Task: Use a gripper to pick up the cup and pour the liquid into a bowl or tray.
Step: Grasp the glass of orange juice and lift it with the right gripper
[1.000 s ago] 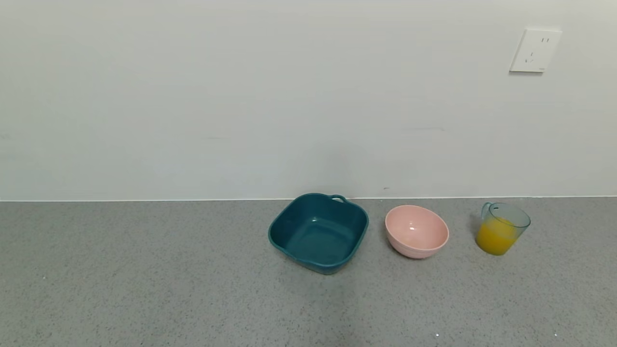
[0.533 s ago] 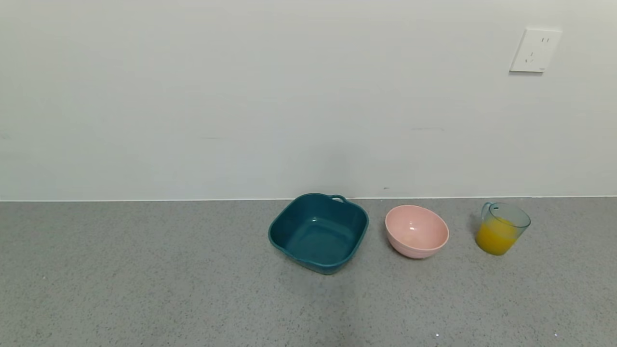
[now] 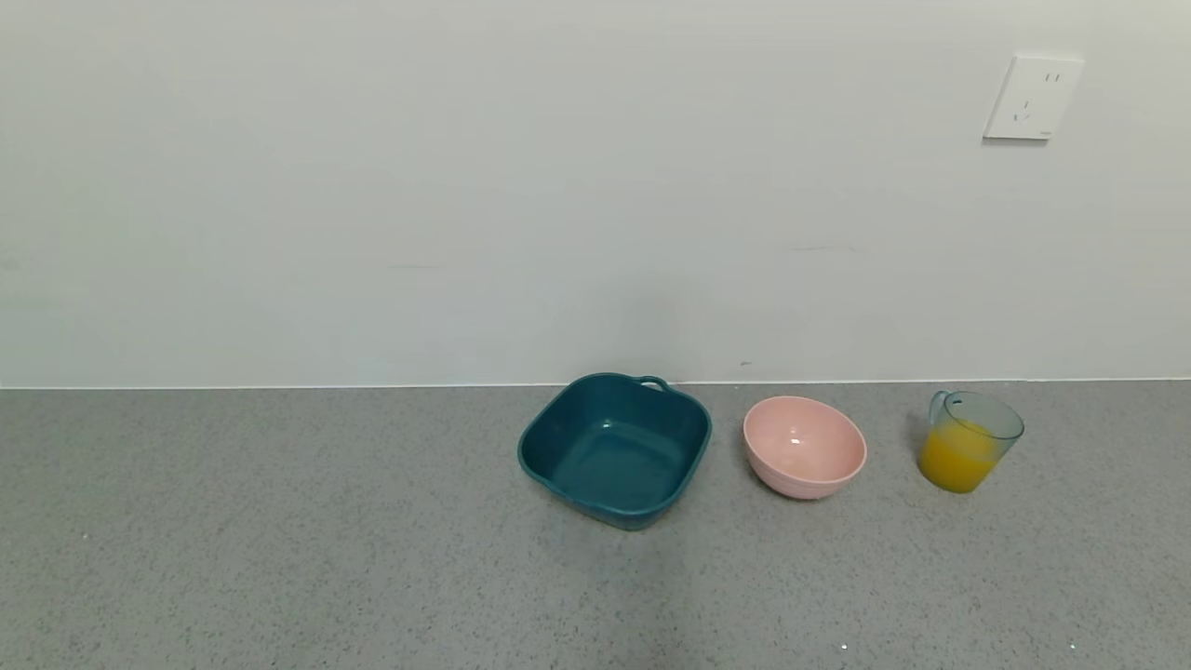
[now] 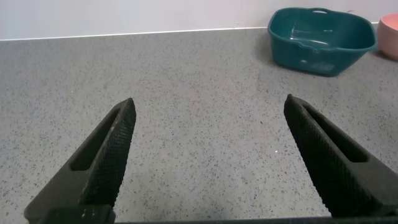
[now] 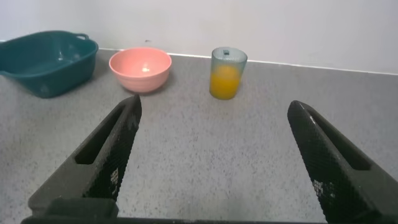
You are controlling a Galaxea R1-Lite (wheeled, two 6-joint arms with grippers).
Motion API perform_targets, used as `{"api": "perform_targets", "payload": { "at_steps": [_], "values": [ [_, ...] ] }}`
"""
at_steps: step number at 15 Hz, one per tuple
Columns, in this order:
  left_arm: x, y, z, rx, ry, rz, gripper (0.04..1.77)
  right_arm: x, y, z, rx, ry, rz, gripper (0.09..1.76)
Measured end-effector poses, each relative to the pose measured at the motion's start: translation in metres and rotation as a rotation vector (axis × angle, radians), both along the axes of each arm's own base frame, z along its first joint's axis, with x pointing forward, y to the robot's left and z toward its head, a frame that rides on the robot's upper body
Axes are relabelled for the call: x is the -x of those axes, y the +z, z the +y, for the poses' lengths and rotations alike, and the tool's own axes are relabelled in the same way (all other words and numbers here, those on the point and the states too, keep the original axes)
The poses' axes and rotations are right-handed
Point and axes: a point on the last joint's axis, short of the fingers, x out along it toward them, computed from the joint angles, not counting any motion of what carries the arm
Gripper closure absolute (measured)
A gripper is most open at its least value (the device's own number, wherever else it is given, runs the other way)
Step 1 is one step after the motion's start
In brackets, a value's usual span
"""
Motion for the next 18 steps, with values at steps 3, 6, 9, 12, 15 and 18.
{"api": "perform_targets", "payload": {
  "at_steps": [3,6,9,12,15,18],
  "values": [
    [0.000,0.000,0.000,0.000,0.000,0.000,0.09,-0.011,0.039,0.000,0.000,-0.003,0.017,0.14],
    [0.000,0.000,0.000,0.000,0.000,0.000,0.09,-0.033,0.080,0.000,0.000,-0.011,0.060,0.14],
    [0.000,0.000,0.000,0.000,0.000,0.000,0.09,-0.071,0.108,-0.001,-0.004,-0.023,0.142,0.14],
    [0.000,0.000,0.000,0.000,0.000,0.000,0.09,-0.116,0.120,-0.003,-0.008,-0.036,0.243,0.14],
    [0.000,0.000,0.000,0.000,0.000,0.000,0.09,-0.153,0.115,-0.005,-0.021,-0.060,0.331,0.14],
    [0.000,0.000,0.000,0.000,0.000,0.000,0.09,-0.186,0.095,-0.007,-0.060,-0.094,0.416,0.14]
  ]
}}
